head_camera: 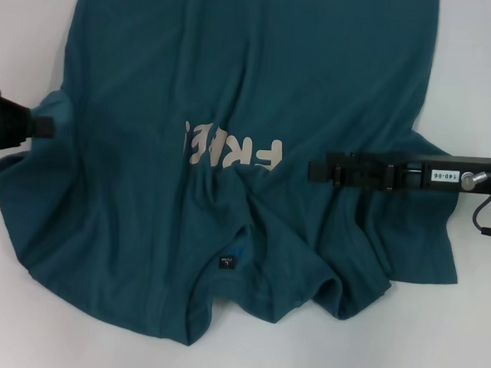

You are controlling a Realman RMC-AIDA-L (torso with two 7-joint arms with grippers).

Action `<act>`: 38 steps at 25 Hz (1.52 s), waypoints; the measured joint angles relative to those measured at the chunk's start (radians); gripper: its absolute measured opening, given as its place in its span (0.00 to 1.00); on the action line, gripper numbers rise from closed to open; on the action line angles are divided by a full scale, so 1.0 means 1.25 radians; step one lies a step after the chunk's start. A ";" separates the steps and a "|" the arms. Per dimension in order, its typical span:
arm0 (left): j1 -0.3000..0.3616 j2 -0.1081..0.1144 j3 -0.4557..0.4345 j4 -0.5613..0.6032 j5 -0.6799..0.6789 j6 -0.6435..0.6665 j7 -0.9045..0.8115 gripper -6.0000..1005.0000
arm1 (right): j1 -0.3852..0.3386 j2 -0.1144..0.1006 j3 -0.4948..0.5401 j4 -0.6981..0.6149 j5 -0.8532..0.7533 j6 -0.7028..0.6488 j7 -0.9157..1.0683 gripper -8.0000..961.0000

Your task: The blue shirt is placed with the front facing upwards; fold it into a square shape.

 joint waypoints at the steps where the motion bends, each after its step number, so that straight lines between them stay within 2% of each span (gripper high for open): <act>1: -0.002 -0.004 0.000 0.000 0.000 -0.001 -0.002 0.02 | 0.000 0.000 0.000 0.000 0.000 0.000 0.000 0.98; 11: -0.031 -0.070 0.019 -0.007 0.000 -0.056 -0.022 0.02 | 0.002 0.002 0.000 0.000 0.000 0.000 0.000 0.98; 16: -0.034 -0.087 0.026 -0.010 0.000 -0.076 -0.025 0.02 | 0.000 0.000 0.000 0.000 0.001 0.001 0.008 0.98; 21: -0.024 -0.110 0.091 -0.124 0.019 -0.082 -0.056 0.02 | -0.001 -0.001 0.000 0.000 0.000 0.005 0.011 0.98; 27: -0.024 -0.118 0.127 -0.169 0.026 -0.076 -0.073 0.02 | 0.000 -0.001 -0.001 0.000 0.000 0.012 0.011 0.98; 31: -0.029 -0.131 0.133 -0.163 0.026 -0.093 -0.073 0.02 | 0.000 -0.001 0.000 0.000 0.000 0.013 0.011 0.98; 38: -0.032 -0.138 0.133 -0.126 0.027 -0.127 -0.083 0.02 | 0.001 -0.001 0.000 0.000 0.000 0.014 0.011 0.98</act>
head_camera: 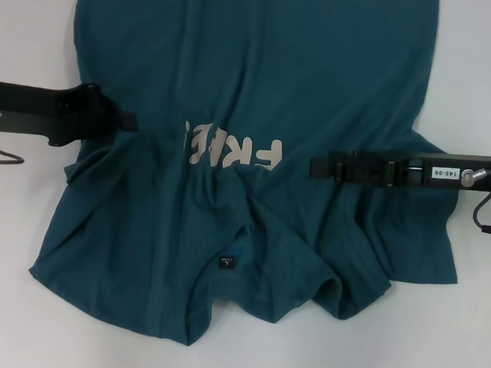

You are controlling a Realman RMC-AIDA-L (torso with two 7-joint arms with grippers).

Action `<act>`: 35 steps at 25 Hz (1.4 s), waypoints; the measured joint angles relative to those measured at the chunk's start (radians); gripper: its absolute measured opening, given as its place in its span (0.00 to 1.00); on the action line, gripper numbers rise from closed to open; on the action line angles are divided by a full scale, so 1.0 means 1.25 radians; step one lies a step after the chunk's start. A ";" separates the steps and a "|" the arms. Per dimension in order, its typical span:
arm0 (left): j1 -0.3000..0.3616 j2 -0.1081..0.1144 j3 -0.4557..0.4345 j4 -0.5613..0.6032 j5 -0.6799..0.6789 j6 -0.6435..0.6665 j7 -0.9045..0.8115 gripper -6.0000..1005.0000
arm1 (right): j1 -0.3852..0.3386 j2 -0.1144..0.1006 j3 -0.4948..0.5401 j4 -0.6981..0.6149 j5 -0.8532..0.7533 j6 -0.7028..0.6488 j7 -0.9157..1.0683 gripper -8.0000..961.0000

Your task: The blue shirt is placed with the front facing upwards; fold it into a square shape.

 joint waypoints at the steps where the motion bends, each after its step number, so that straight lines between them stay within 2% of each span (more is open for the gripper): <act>1: -0.001 -0.001 0.000 0.007 0.000 -0.006 -0.001 0.02 | 0.000 0.000 0.000 0.000 0.000 0.000 0.000 0.98; 12: -0.015 -0.002 0.000 0.034 -0.004 -0.020 -0.002 0.02 | 0.000 0.000 0.000 0.001 0.000 0.000 0.001 0.98; 18: -0.034 0.008 0.000 0.063 -0.006 0.012 0.015 0.03 | -0.002 0.000 0.000 0.000 0.000 0.001 0.001 0.98; 21: -0.036 0.009 0.000 0.064 -0.007 0.014 0.016 0.13 | -0.002 0.000 0.000 0.000 0.000 0.002 0.001 0.98; 27: -0.044 0.009 -0.004 0.059 -0.007 0.041 0.023 0.41 | -0.004 0.000 0.000 0.000 -0.001 0.002 0.001 0.98; 31: -0.036 0.027 -0.008 0.045 -0.008 0.063 0.033 0.60 | -0.003 0.000 -0.002 0.000 -0.002 0.003 0.001 0.98; 35: -0.014 0.056 -0.009 0.043 -0.007 0.079 0.054 0.63 | -0.001 0.000 -0.005 0.000 -0.004 0.003 0.001 0.98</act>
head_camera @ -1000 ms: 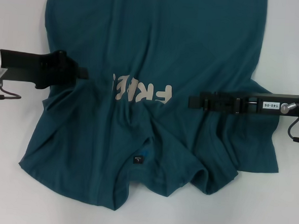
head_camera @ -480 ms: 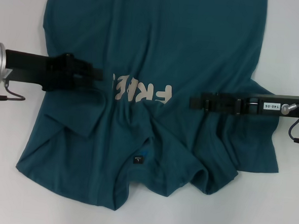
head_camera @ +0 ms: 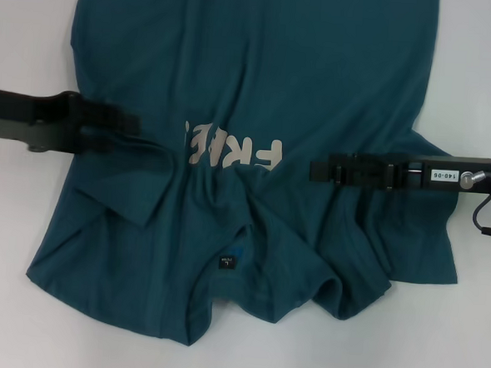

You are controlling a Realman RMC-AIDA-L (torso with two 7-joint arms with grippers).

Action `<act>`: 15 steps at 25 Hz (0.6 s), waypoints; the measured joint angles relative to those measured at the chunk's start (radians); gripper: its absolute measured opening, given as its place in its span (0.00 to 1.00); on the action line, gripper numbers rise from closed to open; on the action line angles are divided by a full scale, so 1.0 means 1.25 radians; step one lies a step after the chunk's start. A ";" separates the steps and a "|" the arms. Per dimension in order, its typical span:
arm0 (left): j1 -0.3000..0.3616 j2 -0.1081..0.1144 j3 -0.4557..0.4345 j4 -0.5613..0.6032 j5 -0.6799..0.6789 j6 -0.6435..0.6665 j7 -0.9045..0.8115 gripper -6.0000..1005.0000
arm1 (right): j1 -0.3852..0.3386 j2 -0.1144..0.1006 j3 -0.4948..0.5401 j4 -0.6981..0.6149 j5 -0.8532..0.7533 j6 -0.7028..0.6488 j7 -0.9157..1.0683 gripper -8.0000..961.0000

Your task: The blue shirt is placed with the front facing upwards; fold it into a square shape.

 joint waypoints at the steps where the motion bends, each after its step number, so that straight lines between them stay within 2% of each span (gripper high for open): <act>1: 0.008 0.005 -0.001 0.000 0.000 0.001 0.008 0.63 | 0.000 0.000 0.000 0.000 0.000 0.000 0.000 0.98; 5: 0.036 0.013 -0.010 0.000 0.000 0.000 0.038 0.66 | 0.000 -0.001 0.000 0.000 0.000 0.000 0.000 0.98; 15: 0.069 -0.001 -0.003 0.004 0.008 -0.052 0.049 0.67 | 0.003 -0.001 -0.001 0.000 0.000 0.000 0.000 0.98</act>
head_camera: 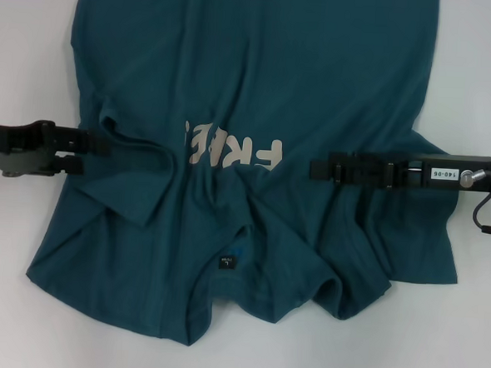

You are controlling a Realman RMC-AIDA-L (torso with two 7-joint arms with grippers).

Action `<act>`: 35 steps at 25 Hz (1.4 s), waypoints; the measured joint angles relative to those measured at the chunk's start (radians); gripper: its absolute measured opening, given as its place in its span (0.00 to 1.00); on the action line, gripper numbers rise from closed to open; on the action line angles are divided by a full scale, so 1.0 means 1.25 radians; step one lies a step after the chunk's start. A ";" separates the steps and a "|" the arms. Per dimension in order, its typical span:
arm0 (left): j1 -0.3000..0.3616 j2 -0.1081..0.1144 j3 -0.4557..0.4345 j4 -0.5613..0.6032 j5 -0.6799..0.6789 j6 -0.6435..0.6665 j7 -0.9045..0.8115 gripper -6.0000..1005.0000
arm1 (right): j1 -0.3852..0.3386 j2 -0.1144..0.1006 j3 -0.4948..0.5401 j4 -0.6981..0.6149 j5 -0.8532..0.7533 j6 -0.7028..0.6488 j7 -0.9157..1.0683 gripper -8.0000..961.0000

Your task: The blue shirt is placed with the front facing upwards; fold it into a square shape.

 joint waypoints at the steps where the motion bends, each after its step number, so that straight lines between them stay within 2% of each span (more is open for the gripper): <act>1: 0.001 -0.001 0.001 0.002 0.000 -0.002 0.002 0.67 | 0.000 0.000 0.000 0.000 0.000 0.000 0.000 0.98; 9: 0.003 -0.016 0.003 0.007 0.022 -0.014 0.016 0.67 | 0.000 -0.001 0.000 0.000 0.000 0.000 0.000 0.98; 19: 0.004 -0.018 0.003 0.008 0.046 -0.005 0.027 0.67 | -0.003 -0.001 0.001 0.000 0.000 0.000 0.000 0.98; 26: 0.005 -0.022 0.002 0.004 0.059 0.064 0.028 0.67 | -0.003 -0.002 0.002 0.000 0.000 -0.002 0.000 0.98; 35: 0.005 -0.036 -0.001 -0.020 0.059 0.165 0.029 0.67 | -0.004 -0.002 0.000 0.000 0.000 -0.003 0.000 0.98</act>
